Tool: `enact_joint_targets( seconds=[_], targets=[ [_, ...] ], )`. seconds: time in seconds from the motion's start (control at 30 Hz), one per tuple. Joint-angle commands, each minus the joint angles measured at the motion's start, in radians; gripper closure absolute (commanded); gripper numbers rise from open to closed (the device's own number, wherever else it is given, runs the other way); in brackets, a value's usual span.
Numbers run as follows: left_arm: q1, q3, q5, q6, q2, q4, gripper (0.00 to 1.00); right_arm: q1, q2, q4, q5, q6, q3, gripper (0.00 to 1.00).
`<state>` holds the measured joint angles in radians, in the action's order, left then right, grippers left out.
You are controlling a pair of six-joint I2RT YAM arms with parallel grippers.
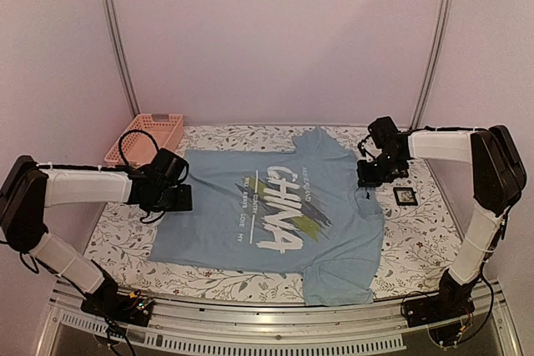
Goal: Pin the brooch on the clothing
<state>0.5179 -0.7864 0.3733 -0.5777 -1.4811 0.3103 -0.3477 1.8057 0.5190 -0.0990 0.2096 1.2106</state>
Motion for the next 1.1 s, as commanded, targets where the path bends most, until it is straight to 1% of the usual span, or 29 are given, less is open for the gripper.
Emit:
enact_joint_targets(
  seconds=[0.0,0.07,0.2,0.33,0.43,0.5,0.63,0.77,0.83,0.9,0.93,1.0,1.07],
  targets=[
    [0.035,0.175,-0.098,-0.258,0.090,0.039,0.33,-0.004,0.015,-0.019,0.011,-0.004,-0.051,1.00],
    [0.050,0.241,-0.100,-0.324,0.123,0.049,0.33,-0.002,0.025,-0.032,0.018,-0.006,-0.070,1.00],
    [0.078,0.292,-0.090,-0.410,0.161,0.092,0.33,0.009,0.048,-0.048,0.037,0.000,-0.099,1.00],
    [0.103,0.327,-0.114,-0.490,0.141,0.125,0.34,0.045,0.063,-0.051,0.057,0.009,-0.123,1.00],
    [0.131,0.332,-0.106,-0.574,0.123,0.204,0.34,0.063,0.048,-0.056,0.054,0.011,-0.139,1.00],
    [0.160,0.330,-0.080,-0.582,0.130,0.217,0.34,0.065,0.033,-0.067,0.035,0.007,-0.145,1.00],
    [0.167,0.290,-0.026,-0.568,0.130,0.249,0.34,0.065,0.030,-0.060,-0.011,-0.005,-0.121,1.00],
    [0.174,0.222,0.026,-0.525,0.130,0.293,0.34,0.065,0.000,-0.030,-0.004,-0.007,-0.083,0.98],
    [0.187,0.180,0.071,-0.486,0.140,0.302,0.33,0.071,-0.018,0.001,0.024,-0.018,-0.052,0.94],
    [0.200,0.121,0.116,-0.436,0.148,0.308,0.30,0.085,-0.038,0.030,0.061,-0.031,-0.018,0.86],
    [0.204,0.096,0.137,-0.406,0.153,0.309,0.24,0.105,-0.048,0.041,0.086,-0.038,0.000,0.81],
    [0.209,0.044,0.179,-0.344,0.159,0.309,0.16,0.142,-0.072,0.051,0.133,-0.058,0.025,0.72],
    [0.210,-0.002,0.218,-0.290,0.165,0.306,0.13,0.189,-0.076,0.058,0.158,-0.074,0.055,0.60]
  ],
)
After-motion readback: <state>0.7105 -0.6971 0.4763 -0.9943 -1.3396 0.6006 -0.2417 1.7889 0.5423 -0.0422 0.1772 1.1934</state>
